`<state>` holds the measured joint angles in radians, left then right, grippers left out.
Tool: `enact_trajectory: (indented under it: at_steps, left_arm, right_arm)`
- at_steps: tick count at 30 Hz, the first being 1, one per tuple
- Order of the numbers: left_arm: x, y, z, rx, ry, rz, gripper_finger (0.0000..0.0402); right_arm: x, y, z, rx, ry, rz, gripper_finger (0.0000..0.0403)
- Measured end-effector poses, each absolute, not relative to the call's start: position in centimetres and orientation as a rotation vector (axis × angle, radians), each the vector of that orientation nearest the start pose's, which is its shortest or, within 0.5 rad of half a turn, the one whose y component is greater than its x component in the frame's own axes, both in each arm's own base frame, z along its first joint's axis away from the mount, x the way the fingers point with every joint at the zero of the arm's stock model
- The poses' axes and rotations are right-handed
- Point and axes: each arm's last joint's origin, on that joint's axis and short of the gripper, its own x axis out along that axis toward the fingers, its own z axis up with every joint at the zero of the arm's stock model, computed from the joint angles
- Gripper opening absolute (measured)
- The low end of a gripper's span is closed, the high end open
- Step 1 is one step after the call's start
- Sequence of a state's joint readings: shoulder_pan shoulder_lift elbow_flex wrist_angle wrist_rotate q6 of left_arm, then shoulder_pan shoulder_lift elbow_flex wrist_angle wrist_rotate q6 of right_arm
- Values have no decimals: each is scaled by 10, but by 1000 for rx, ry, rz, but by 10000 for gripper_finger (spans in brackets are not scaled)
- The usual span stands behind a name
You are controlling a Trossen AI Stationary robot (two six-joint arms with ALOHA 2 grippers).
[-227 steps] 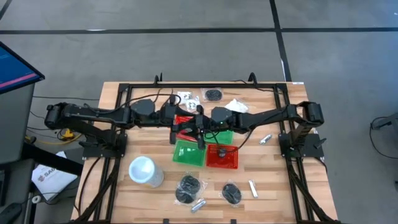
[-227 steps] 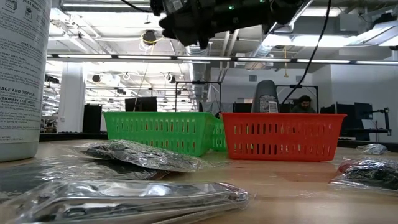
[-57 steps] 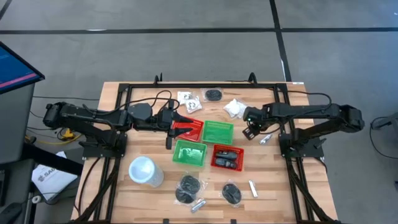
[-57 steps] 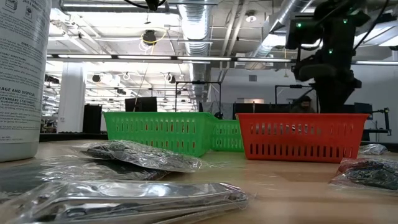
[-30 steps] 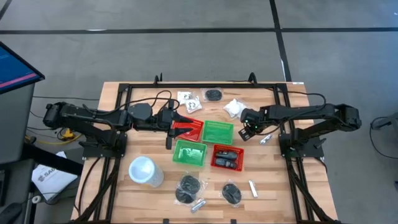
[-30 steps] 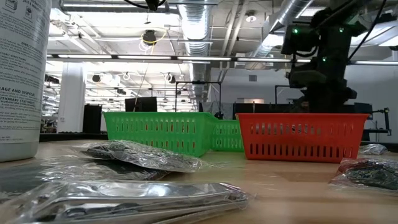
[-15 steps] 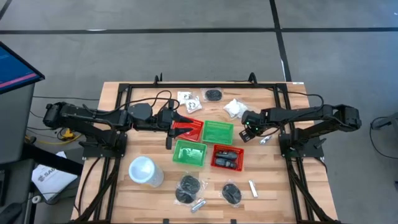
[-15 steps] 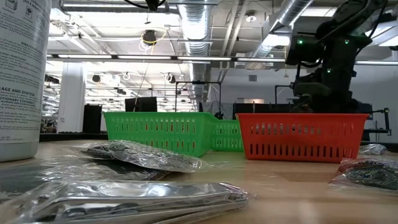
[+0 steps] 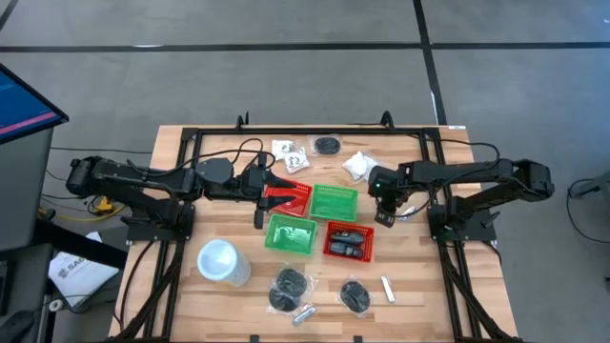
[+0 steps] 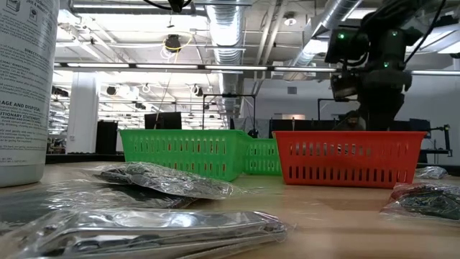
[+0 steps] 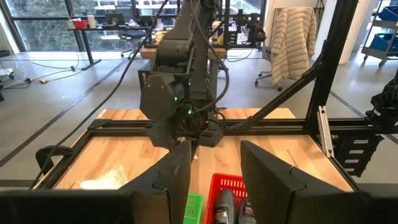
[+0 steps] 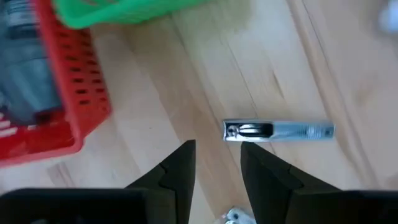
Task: Pick & Place Travel size toiletries
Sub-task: Put the silver nail cutter into the top left red bin
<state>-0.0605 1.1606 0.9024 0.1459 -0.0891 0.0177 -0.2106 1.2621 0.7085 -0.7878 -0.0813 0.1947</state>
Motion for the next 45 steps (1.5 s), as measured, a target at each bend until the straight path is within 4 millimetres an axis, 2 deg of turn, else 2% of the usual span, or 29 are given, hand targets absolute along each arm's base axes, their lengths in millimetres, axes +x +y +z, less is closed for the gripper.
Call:
enact_trajectory:
  at_steps: [10,15,21,32,38,45]
  left_arm:
    - [263,-13,330,26,112,27,131]
    - [263,-13,330,27,113,28,131]
    - [263,-13,330,30,113,27,131]
    - [263,-13,330,30,113,27,131]
    - [263,-13,330,30,114,27,131]
    - [263,-13,330,30,116,27,131]
  right_arm:
    - [199,-35,184,326,1323,-208,118]
    - [212,-31,205,301,1258,-140,118]
    - [224,-28,232,-6,1197,-31,118]
    - [198,-31,226,-428,1508,102,118]
    - [200,-31,225,-516,1484,175,118]
    - [196,-30,202,-600,1483,256,118]
